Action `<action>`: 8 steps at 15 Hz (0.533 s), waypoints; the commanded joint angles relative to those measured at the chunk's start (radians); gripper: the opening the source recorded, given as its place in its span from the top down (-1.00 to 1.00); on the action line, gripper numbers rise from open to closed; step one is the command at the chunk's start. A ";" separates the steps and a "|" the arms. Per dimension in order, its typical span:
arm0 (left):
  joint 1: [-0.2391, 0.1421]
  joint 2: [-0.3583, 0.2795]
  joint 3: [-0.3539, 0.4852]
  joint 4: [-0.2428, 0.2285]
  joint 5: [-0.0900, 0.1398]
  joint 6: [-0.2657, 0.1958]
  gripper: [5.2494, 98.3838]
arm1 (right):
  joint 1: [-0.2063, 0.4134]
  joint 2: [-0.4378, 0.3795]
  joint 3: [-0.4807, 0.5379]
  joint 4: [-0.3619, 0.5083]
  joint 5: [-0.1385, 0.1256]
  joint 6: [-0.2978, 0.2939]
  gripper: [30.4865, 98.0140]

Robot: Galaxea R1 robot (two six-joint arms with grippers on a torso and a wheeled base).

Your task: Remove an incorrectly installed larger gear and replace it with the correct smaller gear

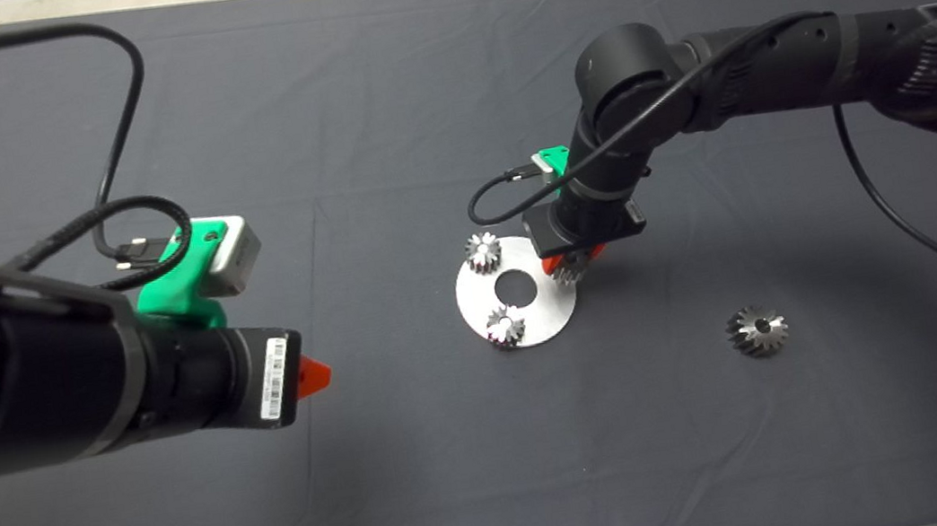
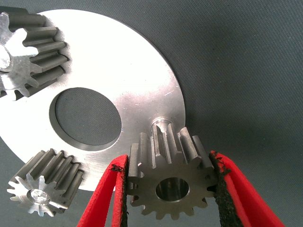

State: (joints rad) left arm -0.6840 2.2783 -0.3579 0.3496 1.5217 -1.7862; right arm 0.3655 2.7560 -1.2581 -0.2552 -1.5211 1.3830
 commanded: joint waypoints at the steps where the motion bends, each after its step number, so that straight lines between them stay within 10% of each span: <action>1: -0.008 -0.006 -0.001 0.014 0.021 0.013 -0.27 | 0.018 0.006 0.011 0.031 -0.103 0.010 0.85; 8: -0.008 -0.004 -0.002 0.029 0.020 0.030 -0.27 | 0.010 0.009 0.016 0.031 -0.103 0.011 0.83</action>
State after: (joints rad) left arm -0.6840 2.2768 -0.3579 0.3597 1.5223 -1.7632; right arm 0.3647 2.7572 -1.2572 -0.2553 -1.5230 1.3860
